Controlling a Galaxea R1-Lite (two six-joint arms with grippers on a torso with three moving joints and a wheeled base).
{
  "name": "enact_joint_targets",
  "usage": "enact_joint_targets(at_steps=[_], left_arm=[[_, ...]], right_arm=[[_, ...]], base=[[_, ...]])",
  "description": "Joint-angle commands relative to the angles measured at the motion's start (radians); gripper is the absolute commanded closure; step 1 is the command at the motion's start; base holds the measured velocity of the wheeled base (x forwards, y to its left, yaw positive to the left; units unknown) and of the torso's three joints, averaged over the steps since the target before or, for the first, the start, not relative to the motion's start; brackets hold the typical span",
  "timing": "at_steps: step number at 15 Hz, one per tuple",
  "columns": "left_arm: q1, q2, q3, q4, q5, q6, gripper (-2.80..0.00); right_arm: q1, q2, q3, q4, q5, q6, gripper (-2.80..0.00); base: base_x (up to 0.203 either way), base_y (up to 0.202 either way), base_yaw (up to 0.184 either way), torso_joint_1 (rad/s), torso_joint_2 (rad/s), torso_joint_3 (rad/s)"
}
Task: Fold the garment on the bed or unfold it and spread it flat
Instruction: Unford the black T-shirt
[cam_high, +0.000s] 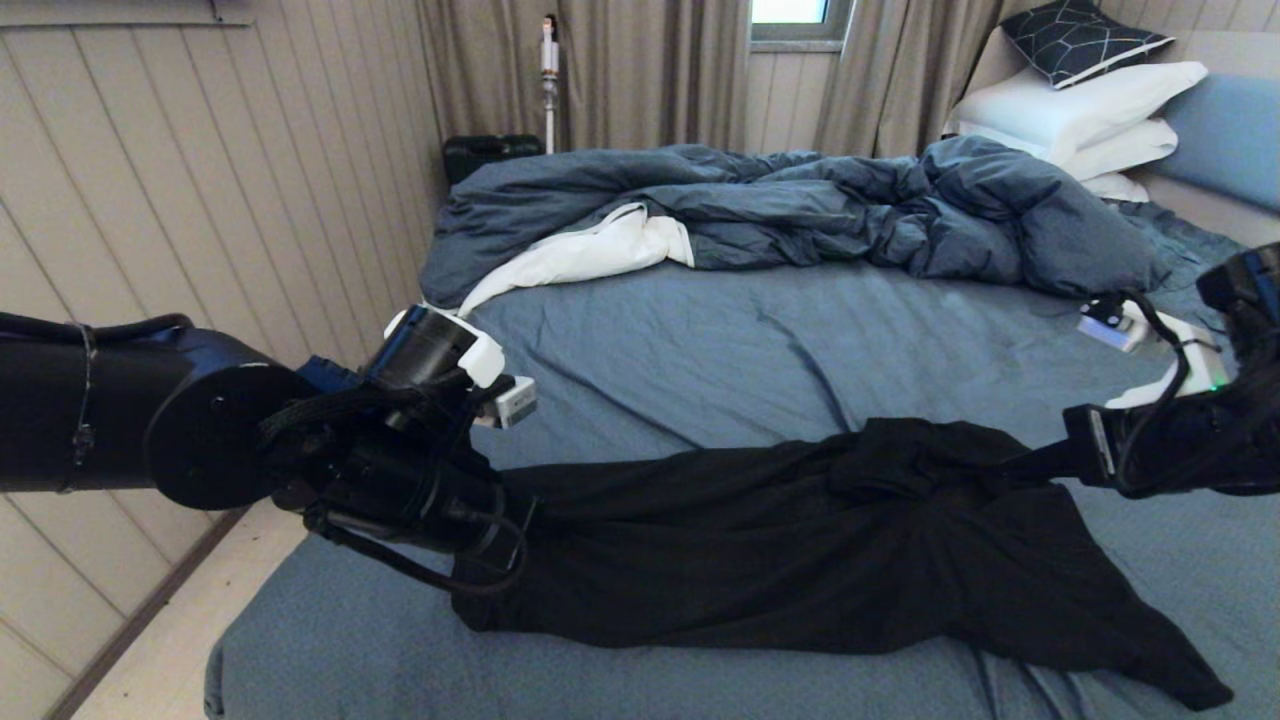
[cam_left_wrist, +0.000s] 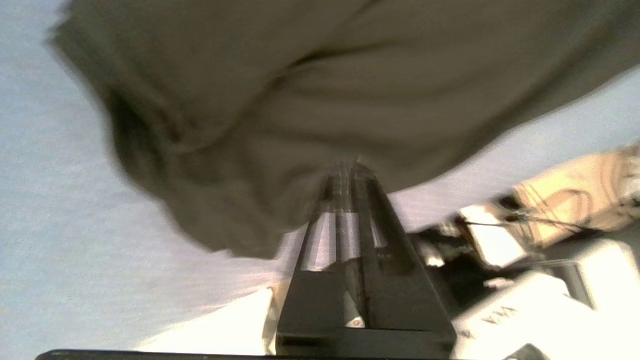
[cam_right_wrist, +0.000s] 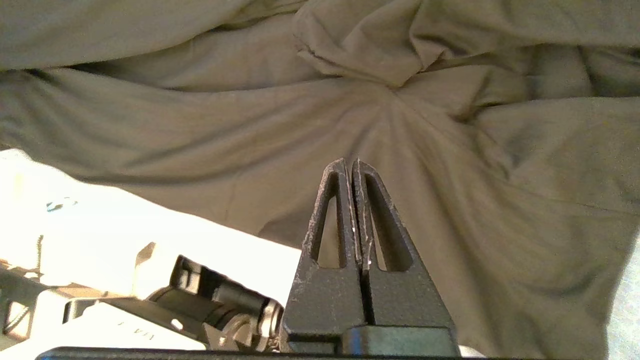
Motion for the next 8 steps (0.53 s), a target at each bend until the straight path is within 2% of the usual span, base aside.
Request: enact_joint_targets(at_steps=[1,3,5,8], left_arm=[[0.0,0.006,0.025,-0.011,0.067,0.011,-2.8],[-0.001,0.017,0.084,-0.096,0.109,0.073,-2.8],[-0.003,0.026,0.138,-0.218,0.119,0.102,-2.8],[-0.002,0.07,0.166,-0.305,0.14,0.143,-2.8]], right_arm=[[-0.002,0.017,0.004,0.002,0.017,0.0,0.0],[-0.005,0.017,0.004,0.002,0.041,0.0,0.0],[-0.014,0.025,0.004,0.002,0.053,-0.002,0.0],[-0.016,0.03,0.012,-0.017,0.059,0.0,0.0]], base=[[0.0,0.0,0.0,0.0,0.0,0.0],[0.0,0.0,0.0,0.0,0.0,0.0],[0.0,0.0,0.0,0.0,0.0,0.0],[0.0,0.0,0.0,0.0,0.0,0.0]])
